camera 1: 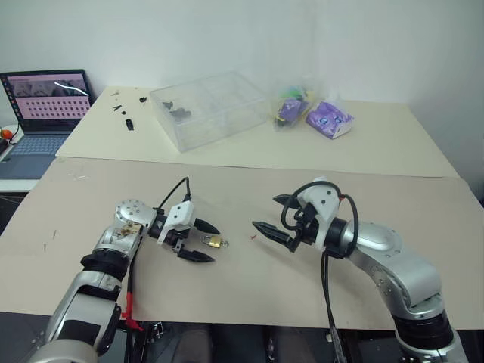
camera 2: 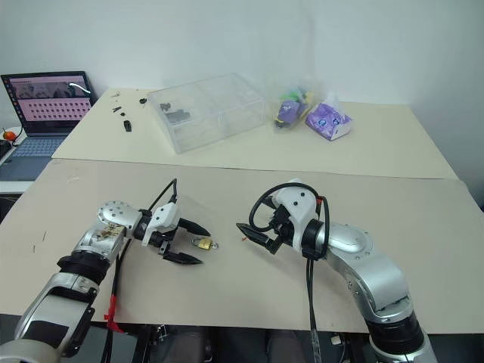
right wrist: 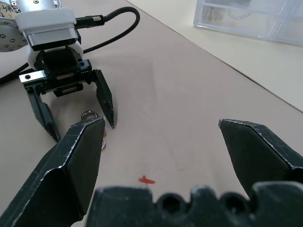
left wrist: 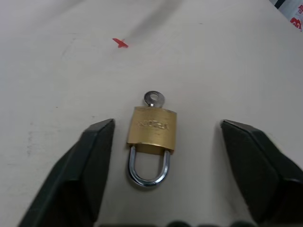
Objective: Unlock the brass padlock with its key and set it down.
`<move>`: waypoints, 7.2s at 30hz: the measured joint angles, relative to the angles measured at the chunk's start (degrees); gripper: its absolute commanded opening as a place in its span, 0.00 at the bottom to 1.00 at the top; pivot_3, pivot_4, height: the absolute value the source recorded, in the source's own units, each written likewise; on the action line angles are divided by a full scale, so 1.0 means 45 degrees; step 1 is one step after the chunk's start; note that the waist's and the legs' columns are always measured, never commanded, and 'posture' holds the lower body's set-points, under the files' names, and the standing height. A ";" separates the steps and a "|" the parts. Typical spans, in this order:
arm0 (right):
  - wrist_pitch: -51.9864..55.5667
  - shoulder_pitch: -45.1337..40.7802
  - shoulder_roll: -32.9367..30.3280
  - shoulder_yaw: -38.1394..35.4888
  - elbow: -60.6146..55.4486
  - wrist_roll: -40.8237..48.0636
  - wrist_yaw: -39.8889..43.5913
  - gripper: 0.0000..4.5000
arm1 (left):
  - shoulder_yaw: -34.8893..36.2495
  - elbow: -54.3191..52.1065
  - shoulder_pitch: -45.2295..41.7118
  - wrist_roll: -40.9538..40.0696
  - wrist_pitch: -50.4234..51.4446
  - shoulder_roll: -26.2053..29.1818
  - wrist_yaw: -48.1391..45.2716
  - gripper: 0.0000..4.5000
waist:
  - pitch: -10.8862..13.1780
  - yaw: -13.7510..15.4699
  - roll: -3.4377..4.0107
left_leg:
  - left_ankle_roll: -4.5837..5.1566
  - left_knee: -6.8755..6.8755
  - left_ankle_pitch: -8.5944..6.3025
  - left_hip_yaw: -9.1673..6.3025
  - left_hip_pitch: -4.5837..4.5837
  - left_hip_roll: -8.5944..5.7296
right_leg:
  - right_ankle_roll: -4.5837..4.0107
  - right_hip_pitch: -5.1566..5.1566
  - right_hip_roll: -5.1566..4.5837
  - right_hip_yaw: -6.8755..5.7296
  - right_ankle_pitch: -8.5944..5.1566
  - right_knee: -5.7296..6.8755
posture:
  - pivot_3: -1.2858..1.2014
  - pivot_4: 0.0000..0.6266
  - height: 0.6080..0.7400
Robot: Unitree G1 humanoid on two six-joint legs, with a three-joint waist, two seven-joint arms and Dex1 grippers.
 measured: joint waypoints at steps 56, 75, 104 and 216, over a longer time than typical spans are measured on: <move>-1.8228 -0.1817 -0.2144 0.4317 0.4390 -1.6797 -0.6157 1.00 | 0.1064 -0.9411 -0.0298 -0.3284 0.8208 0.2698 0.1261 0.19 | 0.0012 -0.0359 -0.0013 | 0.0002 0.0005 0.0002 0.0002 -0.0067 -0.0008 | 0.0063 -0.0070 0.0010 0.0020 -0.0057 0.0025 | 0.52 0.24 1.00; -1.8375 -0.1784 -0.1812 0.4070 0.4585 -1.7174 -0.5795 0.02 | 0.0846 -0.9399 -0.0100 -0.3318 0.8160 0.3009 0.1225 0.19 | 0.0012 -0.0372 -0.0013 | 0.0002 0.0006 0.0003 0.0004 -0.0053 -0.0008 | 0.0056 -0.0067 0.0012 0.0025 -0.0056 0.0042 | 0.52 0.24 1.00; -1.4994 -0.1841 -0.0873 0.4045 0.4522 -0.9348 0.1034 0.00 | 0.0640 -0.9024 -0.0098 -0.3086 0.8100 0.2863 0.1502 0.19 | 0.0012 -0.0346 -0.0013 | 0.0003 0.0007 0.0003 0.0003 0.0010 -0.0007 | 0.0002 -0.0027 0.0014 0.0025 0.0000 0.0092 | 0.52 0.24 1.00; -1.8767 -0.3368 -0.0030 0.4194 0.6374 -1.5510 -0.2963 0.58 | 0.0873 -0.9247 -0.0169 -0.3331 0.8206 0.2860 0.2433 0.19 | 0.0012 -0.0403 -0.0013 | -0.0003 0.0007 0.0008 0.0003 0.0026 -0.0008 | 0.0060 -0.0056 0.0022 0.0035 -0.0082 0.0174 | 0.52 0.24 1.00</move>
